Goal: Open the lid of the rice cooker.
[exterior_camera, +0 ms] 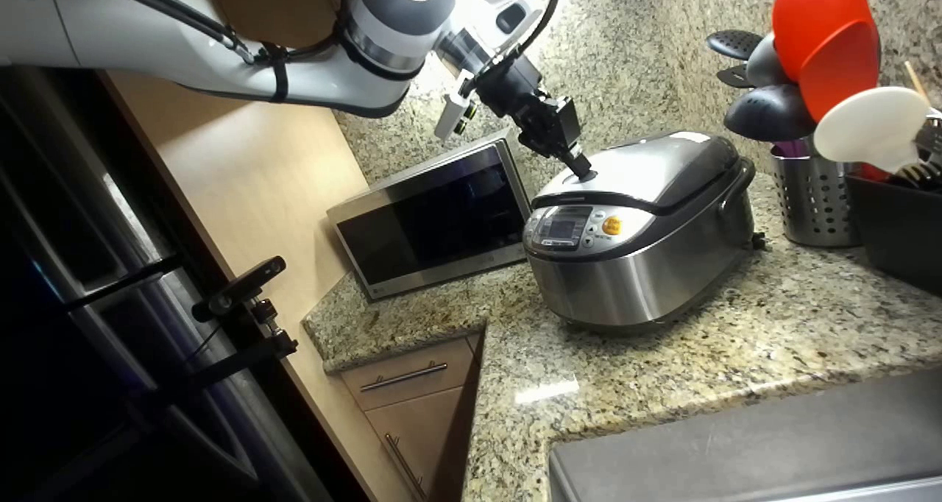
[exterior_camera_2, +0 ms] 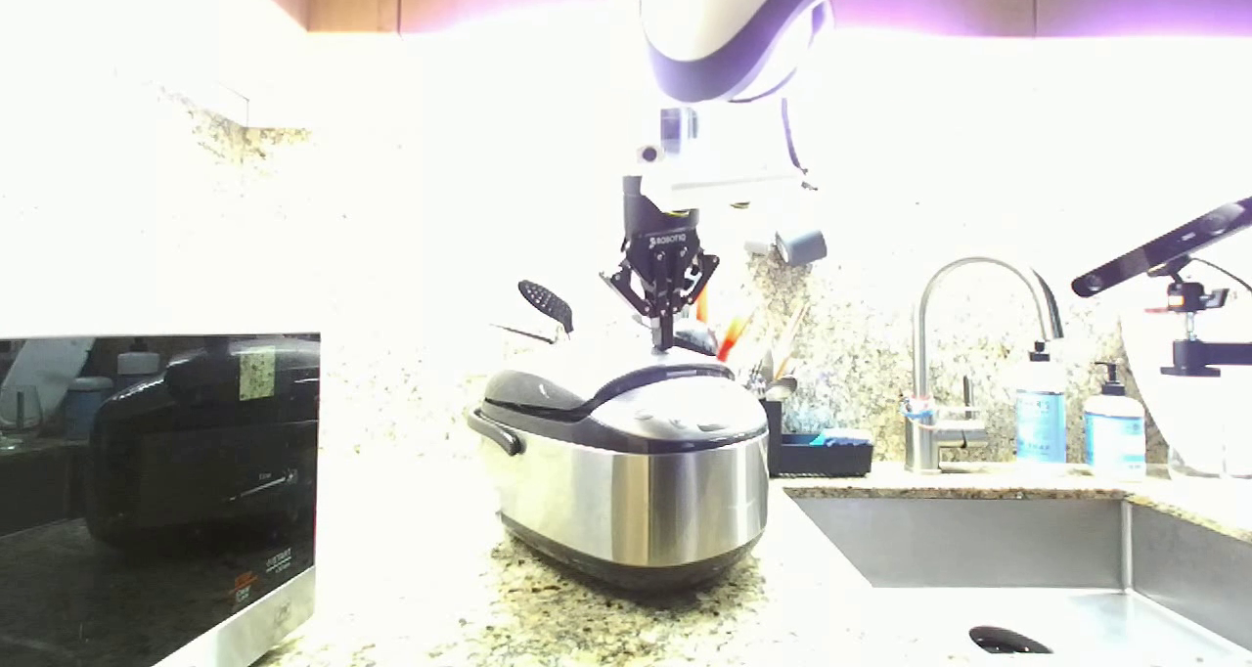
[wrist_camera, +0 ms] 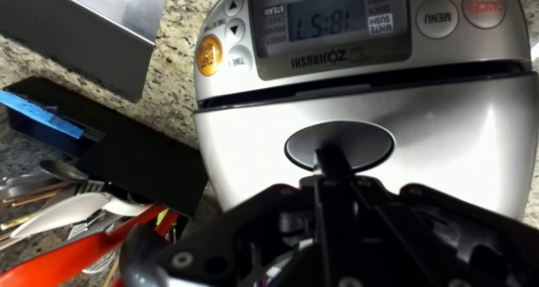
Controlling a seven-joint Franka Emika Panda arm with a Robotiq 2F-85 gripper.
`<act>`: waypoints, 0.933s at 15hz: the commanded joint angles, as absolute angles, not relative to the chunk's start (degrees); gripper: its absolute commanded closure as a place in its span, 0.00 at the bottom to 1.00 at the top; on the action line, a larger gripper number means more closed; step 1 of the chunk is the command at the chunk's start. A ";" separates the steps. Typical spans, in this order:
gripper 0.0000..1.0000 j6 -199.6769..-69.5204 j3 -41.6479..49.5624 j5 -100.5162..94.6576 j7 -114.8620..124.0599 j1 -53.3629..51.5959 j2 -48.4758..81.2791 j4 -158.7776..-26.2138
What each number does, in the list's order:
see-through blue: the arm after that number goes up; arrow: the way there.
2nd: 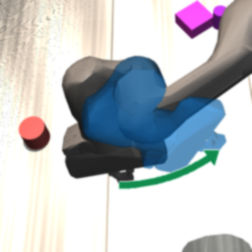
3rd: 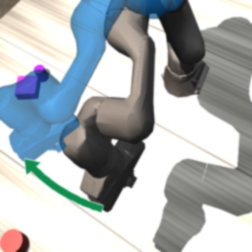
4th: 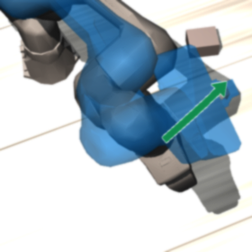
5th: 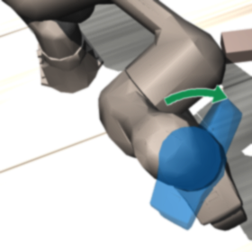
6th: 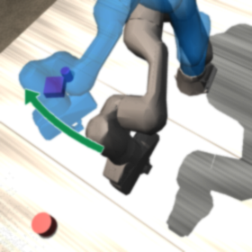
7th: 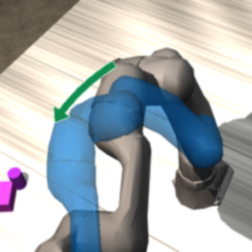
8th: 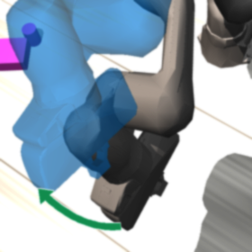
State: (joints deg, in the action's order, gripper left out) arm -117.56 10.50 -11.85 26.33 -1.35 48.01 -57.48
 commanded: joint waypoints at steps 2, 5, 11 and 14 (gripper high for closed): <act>1.00 -117.55 11.47 -13.14 27.23 -2.61 40.46 -62.25; 1.00 -120.65 11.78 -14.56 27.58 -3.68 34.45 -66.93; 1.00 -131.74 12.96 -23.36 29.55 -7.86 21.91 -80.88; 1.00 -132.70 12.98 -27.11 32.24 -9.21 16.84 -88.39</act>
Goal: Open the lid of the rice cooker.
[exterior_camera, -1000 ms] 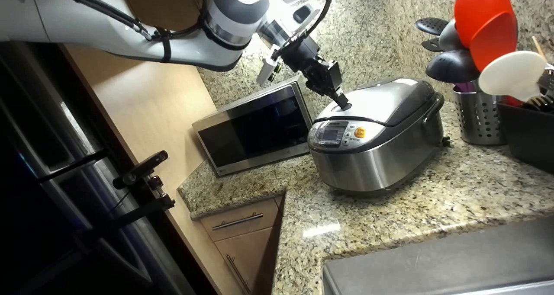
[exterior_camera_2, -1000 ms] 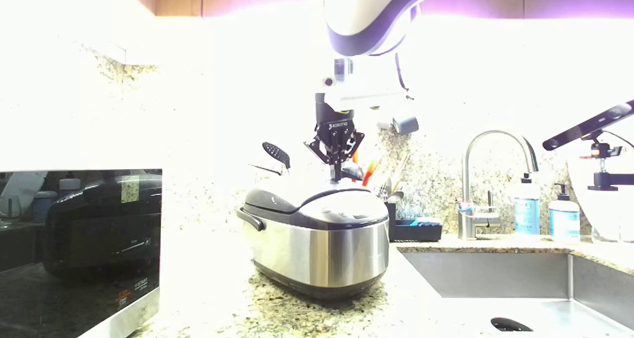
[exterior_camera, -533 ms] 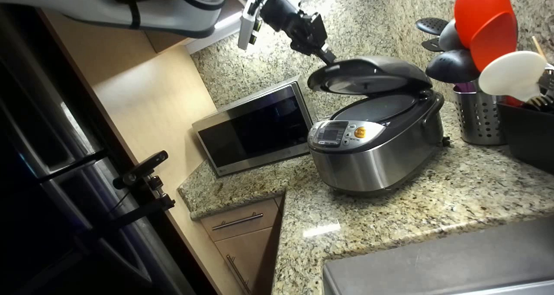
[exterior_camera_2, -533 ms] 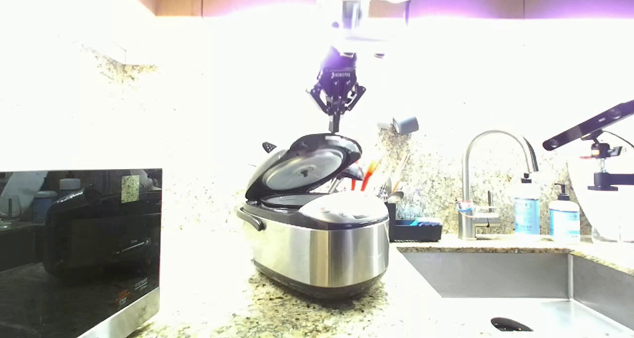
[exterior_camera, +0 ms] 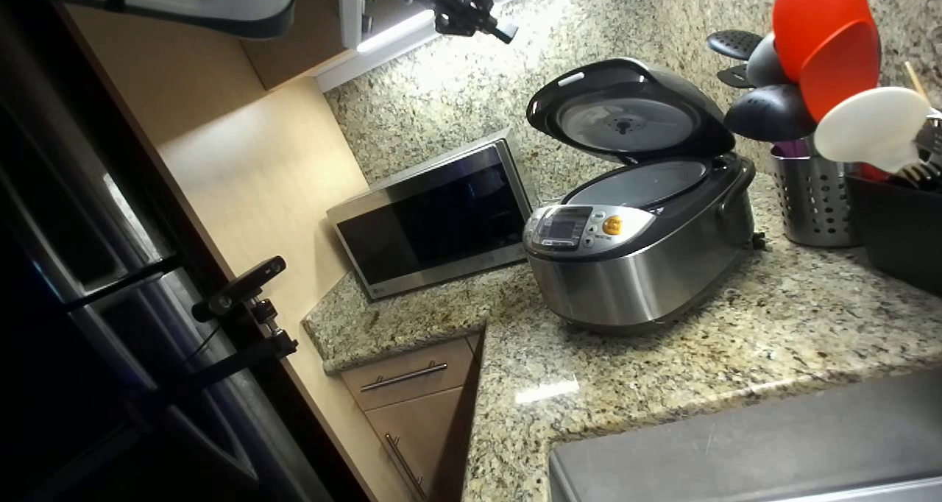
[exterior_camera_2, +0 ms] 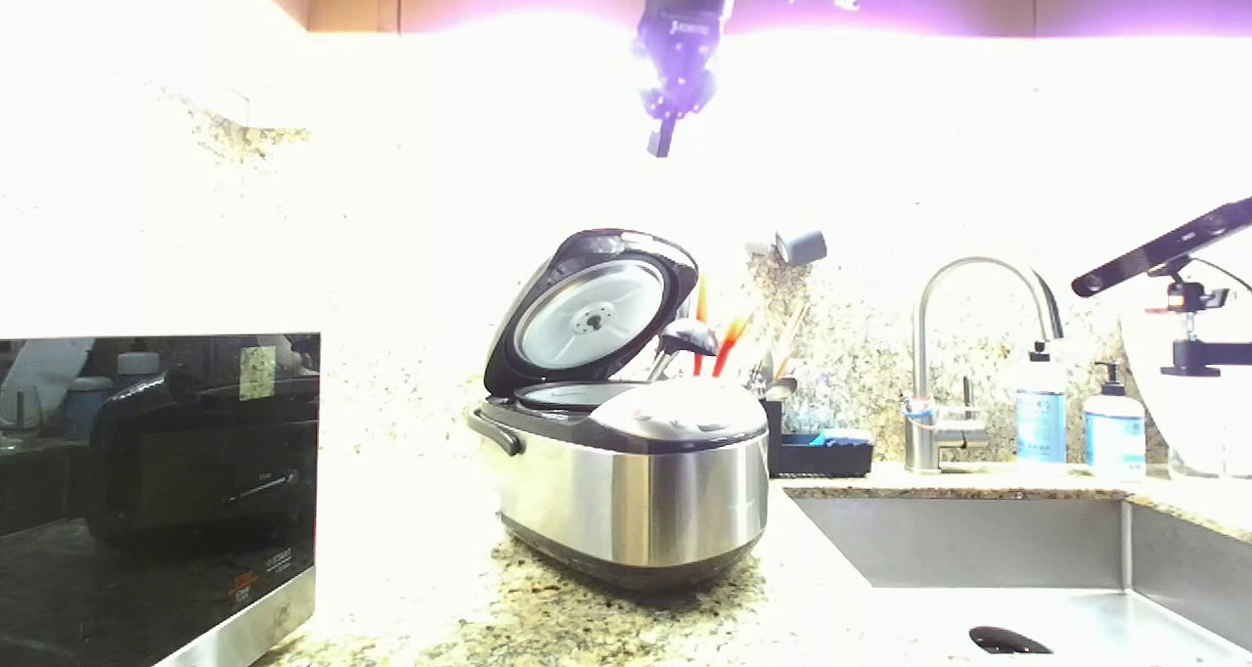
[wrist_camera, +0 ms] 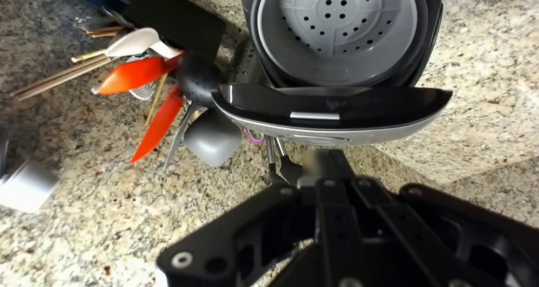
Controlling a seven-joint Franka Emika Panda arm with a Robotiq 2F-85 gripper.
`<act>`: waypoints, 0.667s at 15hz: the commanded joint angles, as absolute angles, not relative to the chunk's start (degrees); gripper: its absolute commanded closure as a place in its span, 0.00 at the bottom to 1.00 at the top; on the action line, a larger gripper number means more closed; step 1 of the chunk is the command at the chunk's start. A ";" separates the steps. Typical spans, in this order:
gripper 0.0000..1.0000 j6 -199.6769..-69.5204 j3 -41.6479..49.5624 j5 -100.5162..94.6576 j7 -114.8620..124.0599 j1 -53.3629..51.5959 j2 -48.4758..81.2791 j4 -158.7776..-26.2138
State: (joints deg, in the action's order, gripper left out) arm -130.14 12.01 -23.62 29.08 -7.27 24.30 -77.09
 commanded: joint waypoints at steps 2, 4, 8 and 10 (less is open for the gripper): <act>1.00 -131.46 11.70 -28.76 33.32 -8.62 14.36 -92.38; 1.00 -130.53 10.93 -29.50 33.64 -8.00 12.38 -96.63; 1.00 -129.48 10.03 -31.71 33.78 -7.32 9.31 -104.20; 1.00 -129.42 9.26 -32.77 33.23 -7.21 7.78 -107.75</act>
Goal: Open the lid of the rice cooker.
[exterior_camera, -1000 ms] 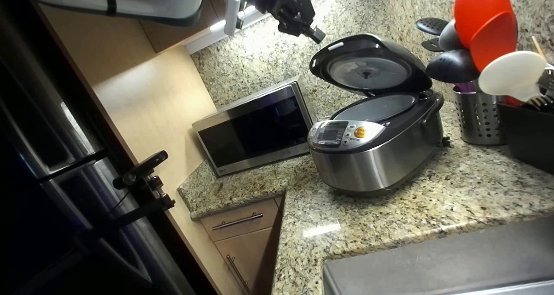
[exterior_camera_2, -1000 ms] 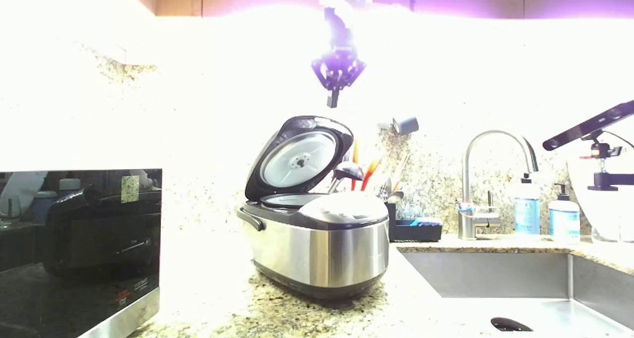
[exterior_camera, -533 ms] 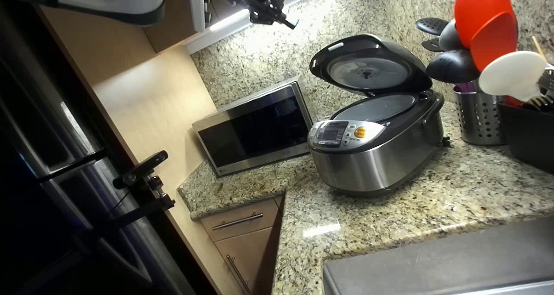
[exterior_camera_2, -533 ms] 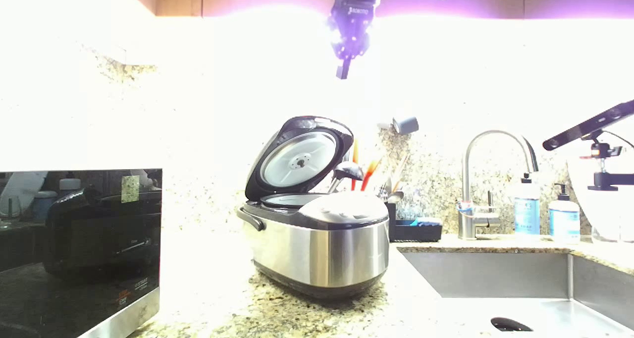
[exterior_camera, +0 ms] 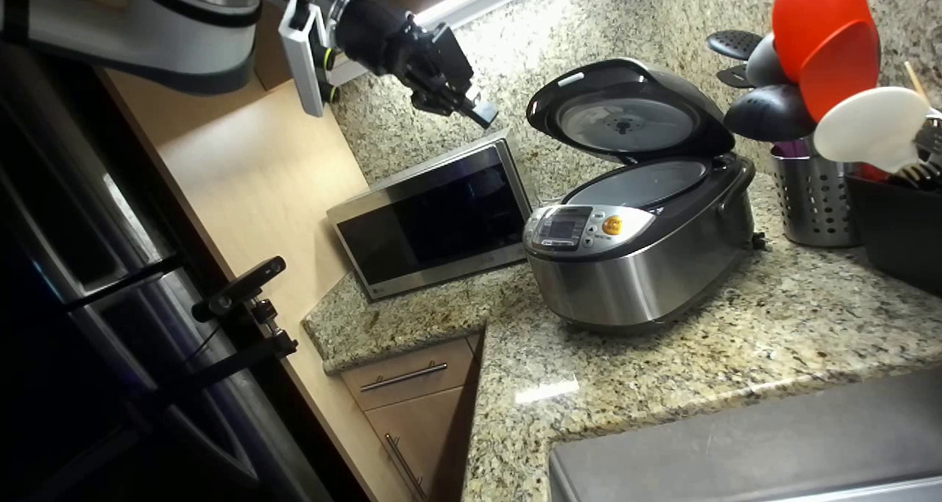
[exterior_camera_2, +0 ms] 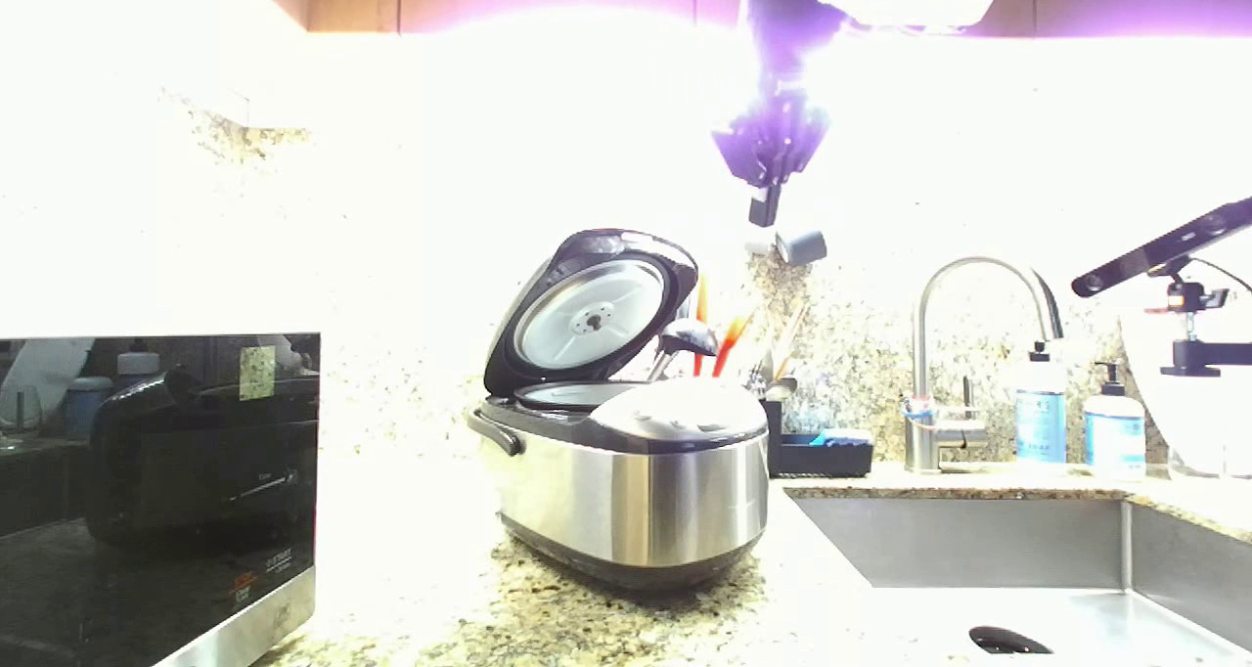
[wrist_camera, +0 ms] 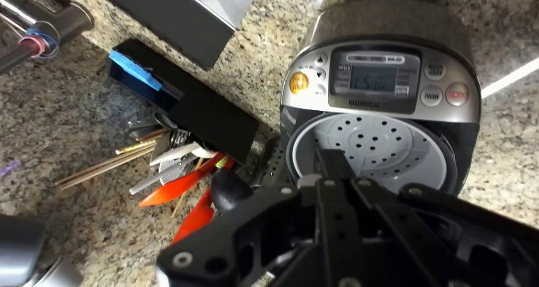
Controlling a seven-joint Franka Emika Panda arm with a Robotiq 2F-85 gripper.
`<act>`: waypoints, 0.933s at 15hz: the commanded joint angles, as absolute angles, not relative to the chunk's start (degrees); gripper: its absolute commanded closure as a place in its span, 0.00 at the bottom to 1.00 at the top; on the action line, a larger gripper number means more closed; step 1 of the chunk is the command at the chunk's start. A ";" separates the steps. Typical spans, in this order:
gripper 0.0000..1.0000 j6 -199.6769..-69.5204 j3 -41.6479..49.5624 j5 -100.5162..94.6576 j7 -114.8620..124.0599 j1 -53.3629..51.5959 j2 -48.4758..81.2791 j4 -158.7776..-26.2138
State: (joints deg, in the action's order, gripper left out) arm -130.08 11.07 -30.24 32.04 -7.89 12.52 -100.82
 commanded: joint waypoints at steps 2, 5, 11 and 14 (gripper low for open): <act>1.00 -129.36 8.18 -33.77 33.16 -7.21 5.91 -111.12; 1.00 -129.26 6.18 -33.68 32.12 -6.65 2.95 -115.58; 1.00 -129.57 3.45 -32.90 32.72 -4.55 -1.90 -119.73; 1.00 -131.68 2.34 -33.68 33.84 -3.45 -4.55 -121.27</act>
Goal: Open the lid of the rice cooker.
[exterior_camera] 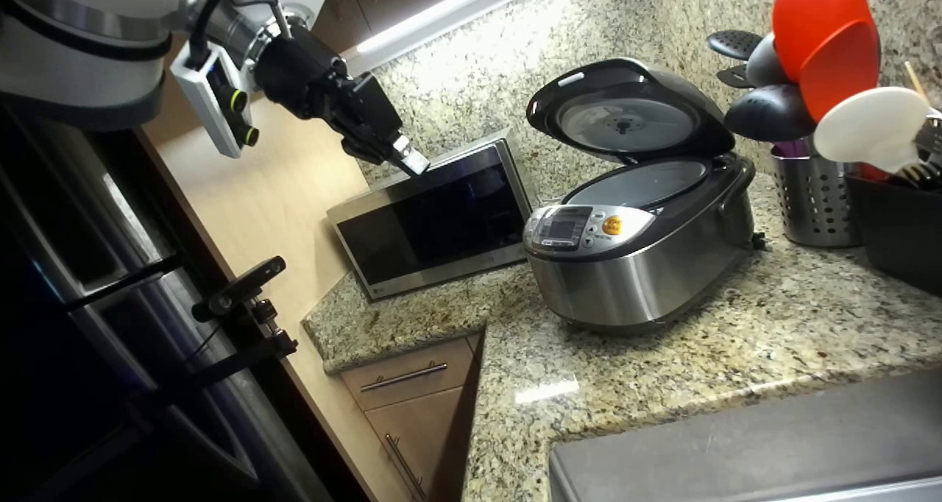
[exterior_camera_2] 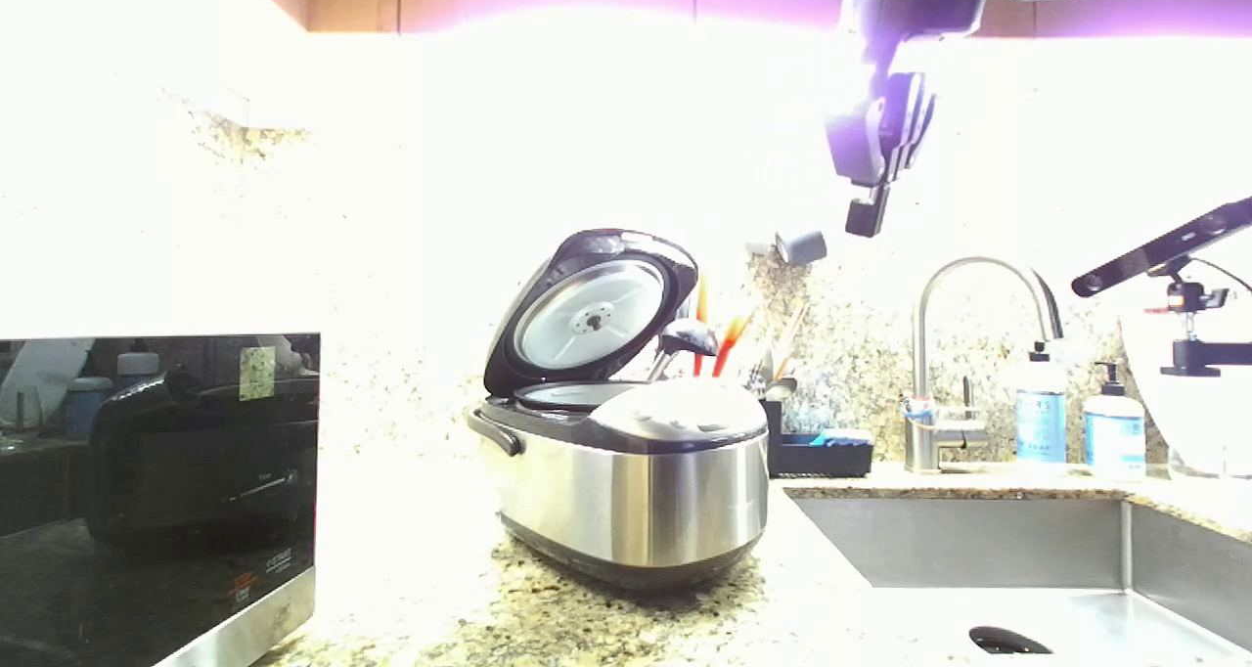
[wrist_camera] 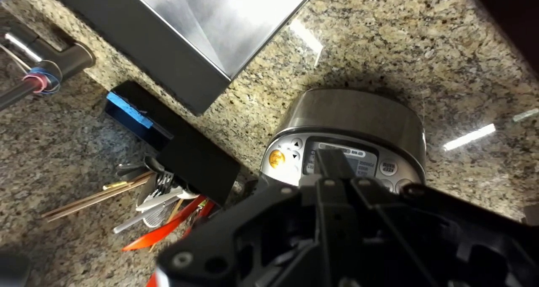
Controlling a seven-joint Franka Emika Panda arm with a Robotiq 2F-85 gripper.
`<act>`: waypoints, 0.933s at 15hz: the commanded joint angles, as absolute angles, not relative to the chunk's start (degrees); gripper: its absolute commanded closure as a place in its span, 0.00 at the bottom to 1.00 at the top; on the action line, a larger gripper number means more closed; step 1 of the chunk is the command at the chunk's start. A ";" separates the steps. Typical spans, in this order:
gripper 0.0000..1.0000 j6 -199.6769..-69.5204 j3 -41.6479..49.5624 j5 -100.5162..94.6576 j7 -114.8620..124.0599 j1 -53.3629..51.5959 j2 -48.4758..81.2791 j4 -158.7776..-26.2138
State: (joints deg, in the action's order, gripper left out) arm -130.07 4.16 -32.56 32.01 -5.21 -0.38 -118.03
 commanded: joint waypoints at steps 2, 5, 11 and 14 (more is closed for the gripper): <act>1.00 -131.35 1.45 -33.53 33.35 -2.84 -5.60 -121.45; 0.91 -130.19 0.72 -32.34 31.82 -2.14 -3.11 -118.87; 0.82 -130.18 0.69 -32.36 31.81 -2.02 -2.59 -118.86; 0.82 -130.18 0.69 -32.36 31.81 -2.02 -2.59 -118.86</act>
State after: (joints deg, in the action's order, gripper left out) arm -130.24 2.06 -32.52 31.97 -3.42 -2.59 -118.94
